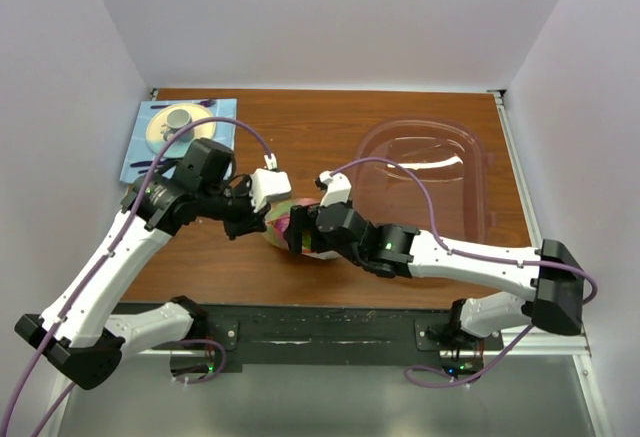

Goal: Open the zip-top bag and remove the fake food

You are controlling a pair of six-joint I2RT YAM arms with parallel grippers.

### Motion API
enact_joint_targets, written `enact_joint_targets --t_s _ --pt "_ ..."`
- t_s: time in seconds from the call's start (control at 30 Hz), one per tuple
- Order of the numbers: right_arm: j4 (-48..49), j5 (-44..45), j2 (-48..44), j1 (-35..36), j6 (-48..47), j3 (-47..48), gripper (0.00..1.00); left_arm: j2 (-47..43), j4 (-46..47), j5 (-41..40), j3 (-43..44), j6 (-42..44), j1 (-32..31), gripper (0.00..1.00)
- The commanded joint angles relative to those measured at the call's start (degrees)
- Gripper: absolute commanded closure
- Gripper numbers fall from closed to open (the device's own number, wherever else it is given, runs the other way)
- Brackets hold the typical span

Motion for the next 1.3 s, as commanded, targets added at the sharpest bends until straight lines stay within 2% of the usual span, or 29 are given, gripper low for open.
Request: enact_joint_targets --t_s 0.0,0.03,0.1,0.13,0.3,0.33,0.43,0.57,0.7,0.73,0.9,1.0,1.17,1.27 --pt "-9.46 10.14 1.25 2.70 -2.53 2.73 0.01 -3.31 7.45 -0.73 3.51 -5.86 0.21 1.00" --pt "-10.37 11.47 0.90 2.88 -2.71 3.08 0.01 -3.31 7.72 -1.70 4.12 -6.13 0.21 0.92" --pt "-10.90 11.74 -0.24 2.88 -2.19 2.03 0.01 -2.61 7.11 -3.38 6.14 -6.13 0.21 0.62" --pt "-10.56 11.74 -0.94 2.88 -1.84 0.11 0.01 -1.47 6.93 -4.08 6.93 -6.57 0.30 0.44" --pt "-9.58 10.69 -4.63 2.97 0.80 -4.82 0.01 1.96 6.93 -8.39 11.24 -8.24 0.30 0.22" --pt "-9.67 10.51 -4.72 2.97 1.24 -5.78 0.01 2.23 7.54 -8.83 11.07 -8.16 0.30 0.13" --pt "-10.03 10.95 -5.16 3.67 2.56 -7.20 0.01 1.61 14.02 -13.91 4.68 -7.37 0.39 0.05" --pt "-10.11 11.65 -5.43 4.37 3.26 -8.34 0.01 5.21 28.50 -21.74 -8.15 -7.71 2.22 0.08" --pt "-10.12 12.01 -5.17 5.60 5.02 -10.27 0.01 15.90 35.57 -20.09 -9.85 -9.73 6.45 0.20" --pt "-9.94 12.01 -5.43 5.95 5.37 -10.89 0.01 18.20 36.02 -19.74 -9.32 -9.91 7.06 0.24" --pt "-5.73 12.18 -5.61 9.37 6.60 -15.89 0.01 30.59 36.03 -13.43 -2.65 -11.66 11.11 0.29" --pt "-4.84 14.11 -4.11 11.13 7.22 -16.86 0.01 34.03 33.65 -8.33 -0.01 -12.28 11.29 0.34" --pt "-0.81 15.96 -2.62 12.19 6.35 -18.09 0.01 33.78 31.37 -2.34 -1.23 -12.55 11.29 0.36" --pt "6.65 14.82 -3.05 12.11 3.19 -20.29 0.01 32.64 29.17 2.23 -2.54 -12.20 11.29 0.37"
